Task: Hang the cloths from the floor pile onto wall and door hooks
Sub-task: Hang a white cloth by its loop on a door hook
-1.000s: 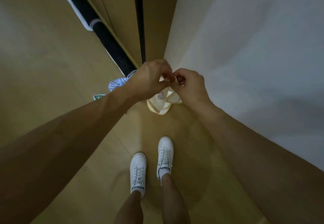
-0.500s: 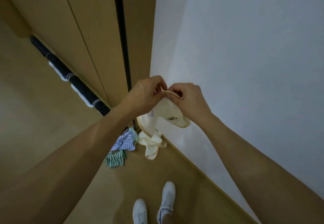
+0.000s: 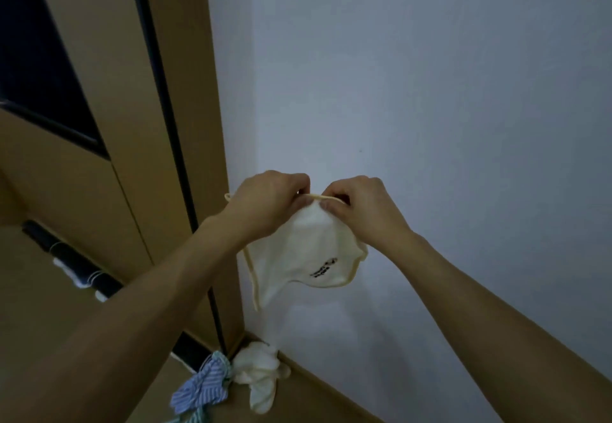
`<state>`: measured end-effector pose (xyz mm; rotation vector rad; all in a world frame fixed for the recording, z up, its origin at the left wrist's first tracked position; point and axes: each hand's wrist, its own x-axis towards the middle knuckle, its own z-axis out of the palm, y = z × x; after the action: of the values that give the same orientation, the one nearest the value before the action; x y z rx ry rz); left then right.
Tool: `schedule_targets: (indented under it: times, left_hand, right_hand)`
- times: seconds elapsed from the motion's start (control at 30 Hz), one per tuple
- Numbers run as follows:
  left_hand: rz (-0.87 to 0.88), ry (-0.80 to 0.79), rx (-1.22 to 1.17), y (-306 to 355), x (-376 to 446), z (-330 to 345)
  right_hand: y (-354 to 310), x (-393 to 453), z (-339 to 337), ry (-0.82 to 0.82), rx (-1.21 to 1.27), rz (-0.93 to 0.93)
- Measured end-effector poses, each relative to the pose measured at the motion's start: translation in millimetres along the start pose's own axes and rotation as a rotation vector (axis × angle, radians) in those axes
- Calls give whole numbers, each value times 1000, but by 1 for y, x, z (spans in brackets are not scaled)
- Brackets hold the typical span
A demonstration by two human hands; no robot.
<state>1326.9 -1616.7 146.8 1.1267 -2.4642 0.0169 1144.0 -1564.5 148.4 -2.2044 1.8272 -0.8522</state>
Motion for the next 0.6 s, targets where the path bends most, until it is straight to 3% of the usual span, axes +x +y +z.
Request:
schedule_targets:
  times: [0.27, 0.6]
  left_hand:
    - [135, -41, -26, 101, 13, -19]
    - [387, -32, -268, 239, 42, 20]
  right_hand:
    - [40, -91, -98, 106, -78, 79]
    - [98, -220, -185, 305, -161, 335]
